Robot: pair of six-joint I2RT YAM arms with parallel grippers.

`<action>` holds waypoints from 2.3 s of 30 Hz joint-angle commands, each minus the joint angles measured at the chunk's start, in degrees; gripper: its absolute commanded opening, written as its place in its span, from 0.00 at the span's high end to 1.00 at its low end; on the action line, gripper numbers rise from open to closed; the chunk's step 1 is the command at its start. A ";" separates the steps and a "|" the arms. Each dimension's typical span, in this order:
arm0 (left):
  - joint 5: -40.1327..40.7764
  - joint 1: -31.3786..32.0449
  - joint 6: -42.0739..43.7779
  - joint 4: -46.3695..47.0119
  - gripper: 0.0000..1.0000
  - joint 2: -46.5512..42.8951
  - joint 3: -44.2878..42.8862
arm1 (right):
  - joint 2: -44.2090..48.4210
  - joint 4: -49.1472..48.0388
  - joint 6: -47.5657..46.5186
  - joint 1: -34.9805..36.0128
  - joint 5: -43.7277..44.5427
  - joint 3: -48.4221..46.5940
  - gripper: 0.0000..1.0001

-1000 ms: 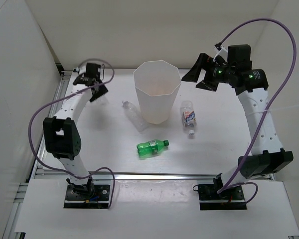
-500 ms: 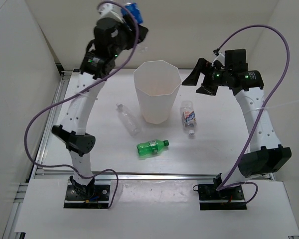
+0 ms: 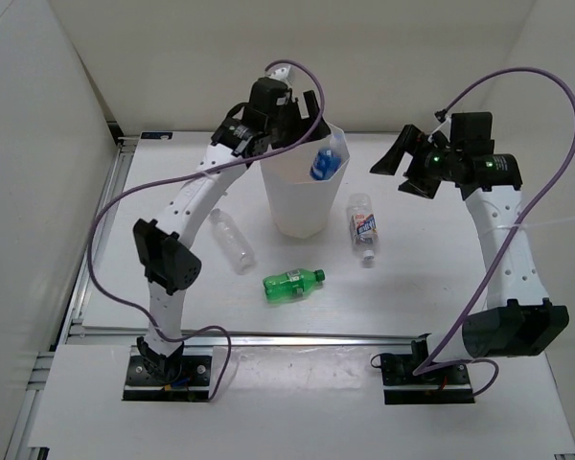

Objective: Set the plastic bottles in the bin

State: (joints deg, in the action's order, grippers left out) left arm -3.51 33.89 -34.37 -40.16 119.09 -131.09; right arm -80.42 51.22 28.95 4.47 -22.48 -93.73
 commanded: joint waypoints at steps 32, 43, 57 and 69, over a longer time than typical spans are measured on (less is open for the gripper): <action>29.88 -22.02 -10.28 -13.54 0.00 -52.91 69.21 | -35.32 -4.29 -8.03 8.01 19.49 6.36 0.02; 31.19 -22.02 -11.33 -14.07 0.00 -52.38 69.92 | -22.51 -0.44 -0.93 4.85 21.77 11.66 0.78; 24.52 -22.02 -11.33 -9.41 0.00 -50.53 70.44 | -15.90 2.58 -5.83 13.36 15.54 -35.11 0.81; 17.49 -22.02 -9.84 -6.69 0.00 -47.29 68.86 | -26.89 -7.54 -10.84 21.19 13.78 -38.36 0.47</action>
State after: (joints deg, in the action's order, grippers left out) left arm 17.56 12.08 -45.17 -48.75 71.48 -60.60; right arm -107.68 46.52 20.08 25.76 -6.96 -129.56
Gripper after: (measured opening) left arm 0.998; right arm 0.584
